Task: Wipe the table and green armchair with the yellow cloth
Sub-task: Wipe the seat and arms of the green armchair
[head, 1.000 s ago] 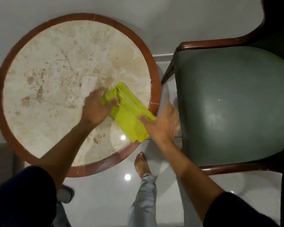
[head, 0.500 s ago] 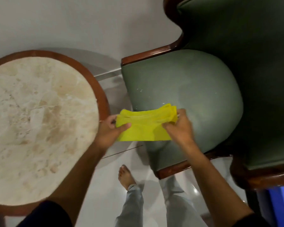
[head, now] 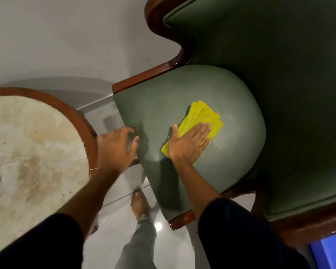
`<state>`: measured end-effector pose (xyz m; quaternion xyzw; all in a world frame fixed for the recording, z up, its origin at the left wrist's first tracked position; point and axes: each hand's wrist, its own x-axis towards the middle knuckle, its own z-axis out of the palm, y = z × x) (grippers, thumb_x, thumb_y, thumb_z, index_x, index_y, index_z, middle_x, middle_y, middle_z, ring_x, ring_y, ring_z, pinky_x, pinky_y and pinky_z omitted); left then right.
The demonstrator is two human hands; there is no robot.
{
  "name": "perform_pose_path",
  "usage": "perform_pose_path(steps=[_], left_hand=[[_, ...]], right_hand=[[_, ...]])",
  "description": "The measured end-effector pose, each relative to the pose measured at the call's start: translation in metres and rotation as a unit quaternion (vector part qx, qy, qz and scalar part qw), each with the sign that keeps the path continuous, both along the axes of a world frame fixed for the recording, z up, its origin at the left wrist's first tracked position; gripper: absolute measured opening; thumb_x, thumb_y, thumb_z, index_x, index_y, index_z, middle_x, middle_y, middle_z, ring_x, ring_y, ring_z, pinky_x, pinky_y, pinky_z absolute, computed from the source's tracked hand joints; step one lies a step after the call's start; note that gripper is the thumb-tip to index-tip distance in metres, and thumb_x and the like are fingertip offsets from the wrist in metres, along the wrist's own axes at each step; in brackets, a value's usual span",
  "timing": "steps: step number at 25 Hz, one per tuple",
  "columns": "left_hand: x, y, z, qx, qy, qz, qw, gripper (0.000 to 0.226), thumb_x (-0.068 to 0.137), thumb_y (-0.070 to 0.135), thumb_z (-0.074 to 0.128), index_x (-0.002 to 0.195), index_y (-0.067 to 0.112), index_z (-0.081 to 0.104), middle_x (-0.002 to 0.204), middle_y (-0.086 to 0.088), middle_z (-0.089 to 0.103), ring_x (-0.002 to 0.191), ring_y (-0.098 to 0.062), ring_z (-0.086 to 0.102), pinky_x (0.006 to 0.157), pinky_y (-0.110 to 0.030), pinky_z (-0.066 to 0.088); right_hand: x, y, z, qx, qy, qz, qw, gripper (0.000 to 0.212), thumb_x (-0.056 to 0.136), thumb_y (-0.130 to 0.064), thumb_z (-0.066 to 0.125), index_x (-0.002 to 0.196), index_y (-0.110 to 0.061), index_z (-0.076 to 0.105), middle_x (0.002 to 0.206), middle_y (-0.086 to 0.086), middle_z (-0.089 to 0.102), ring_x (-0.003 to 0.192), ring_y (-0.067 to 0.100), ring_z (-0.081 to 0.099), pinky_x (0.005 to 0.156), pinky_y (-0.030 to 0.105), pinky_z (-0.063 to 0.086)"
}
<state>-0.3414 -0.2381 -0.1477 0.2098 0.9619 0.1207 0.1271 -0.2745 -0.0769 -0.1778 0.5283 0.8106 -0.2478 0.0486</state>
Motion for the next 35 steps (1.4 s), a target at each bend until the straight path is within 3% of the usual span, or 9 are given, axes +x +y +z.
perform_pose_path(steps=[4, 10, 15, 20, 22, 26, 30, 33, 35], left_hand=[[-0.060, -0.053, -0.036, -0.092, 0.056, -0.082, 0.991, 0.056, 0.092, 0.054, 0.033, 0.123, 0.012, 0.054, 0.133, -0.019, 0.056, 0.125, -0.035, 0.049, 0.102, -0.055, 0.034], [-0.080, -0.075, -0.061, -0.060, 0.059, -0.090, 0.992, 0.059, 0.092, 0.056, 0.036, 0.133, 0.015, 0.049, 0.151, -0.017, 0.042, 0.142, -0.031, 0.034, 0.117, -0.051, 0.020], [-0.084, -0.078, -0.064, -0.020, 0.064, -0.061, 0.996, 0.055, 0.095, 0.056, 0.035, 0.134, 0.020, 0.049, 0.149, -0.010, 0.045, 0.140, -0.026, 0.037, 0.118, -0.048, 0.024], [-0.081, -0.081, -0.064, 0.011, 0.097, -0.076, 0.992, 0.053, 0.098, 0.052, 0.034, 0.132, 0.014, 0.051, 0.141, -0.013, 0.052, 0.133, -0.029, 0.045, 0.116, -0.046, 0.026], [-0.080, -0.081, -0.063, 0.009, 0.103, -0.081, 0.991, 0.051, 0.098, 0.050, 0.035, 0.130, 0.014, 0.052, 0.139, -0.014, 0.054, 0.131, -0.030, 0.047, 0.115, -0.046, 0.025], [-0.083, -0.082, -0.065, -0.016, 0.095, -0.089, 0.991, 0.050, 0.097, 0.052, 0.035, 0.130, 0.017, 0.051, 0.140, -0.012, 0.053, 0.131, -0.028, 0.046, 0.115, -0.046, 0.025], [-0.083, -0.082, -0.068, -0.038, 0.097, -0.098, 0.990, 0.052, 0.098, 0.053, 0.033, 0.129, 0.017, 0.052, 0.141, -0.012, 0.051, 0.132, -0.029, 0.045, 0.115, -0.047, 0.024], [-0.082, -0.081, -0.069, -0.038, 0.108, -0.103, 0.988, 0.054, 0.097, 0.054, 0.031, 0.128, 0.015, 0.053, 0.139, -0.014, 0.052, 0.130, -0.030, 0.046, 0.114, -0.047, 0.025], [-0.083, -0.081, -0.069, -0.042, 0.112, -0.094, 0.988, 0.055, 0.096, 0.055, 0.032, 0.127, 0.015, 0.054, 0.138, -0.013, 0.053, 0.129, -0.030, 0.047, 0.112, -0.047, 0.026]], right_hand=[[-0.016, 0.065, -0.029, 0.102, 0.010, 0.080, 0.991, 0.068, 0.102, -0.044, 0.029, 0.153, -0.002, 0.017, 0.163, 0.018, 0.015, 0.152, 0.029, 0.011, 0.122, 0.044, 0.004], [0.017, 0.154, -0.027, 0.120, -0.048, -0.101, 0.986, 0.057, 0.104, -0.035, 0.030, 0.155, -0.014, 0.017, 0.164, 0.016, 0.012, 0.152, 0.031, 0.008, 0.122, 0.048, 0.007], [-0.110, 0.016, -0.039, 0.134, 0.000, 0.242, 0.961, 0.057, 0.103, -0.040, 0.023, 0.156, -0.022, 0.014, 0.165, 0.012, 0.010, 0.152, 0.031, 0.006, 0.122, 0.050, 0.004], [-0.013, -0.068, -0.039, 0.174, -0.016, 0.611, 0.773, 0.062, 0.093, -0.028, 0.041, 0.153, -0.021, 0.026, 0.162, 0.011, 0.022, 0.150, 0.032, 0.017, 0.121, 0.052, 0.014], [0.041, -0.059, -0.038, 0.161, -0.011, 0.640, 0.751, 0.059, 0.095, -0.030, 0.044, 0.152, -0.023, 0.031, 0.161, 0.008, 0.026, 0.150, 0.030, 0.020, 0.122, 0.051, 0.017], [0.023, 0.005, -0.040, 0.167, 0.010, 0.478, 0.862, 0.052, 0.102, -0.040, 0.030, 0.152, -0.027, 0.028, 0.161, 0.009, 0.026, 0.150, 0.028, 0.020, 0.120, 0.049, 0.019], [0.032, 0.063, -0.039, 0.150, -0.025, 0.141, 0.978, 0.053, 0.103, -0.038, 0.030, 0.154, -0.026, 0.023, 0.163, 0.010, 0.018, 0.151, 0.028, 0.013, 0.121, 0.049, 0.011], [0.094, 0.054, -0.032, 0.108, -0.037, -0.154, 0.981, 0.055, 0.104, -0.035, 0.032, 0.155, -0.018, 0.021, 0.163, 0.018, 0.015, 0.151, 0.033, 0.012, 0.122, 0.047, 0.012], [0.113, 0.001, -0.029, 0.098, -0.027, -0.223, 0.969, 0.055, 0.104, -0.032, 0.036, 0.154, -0.012, 0.024, 0.161, 0.024, 0.018, 0.149, 0.039, 0.016, 0.121, 0.050, 0.015]])
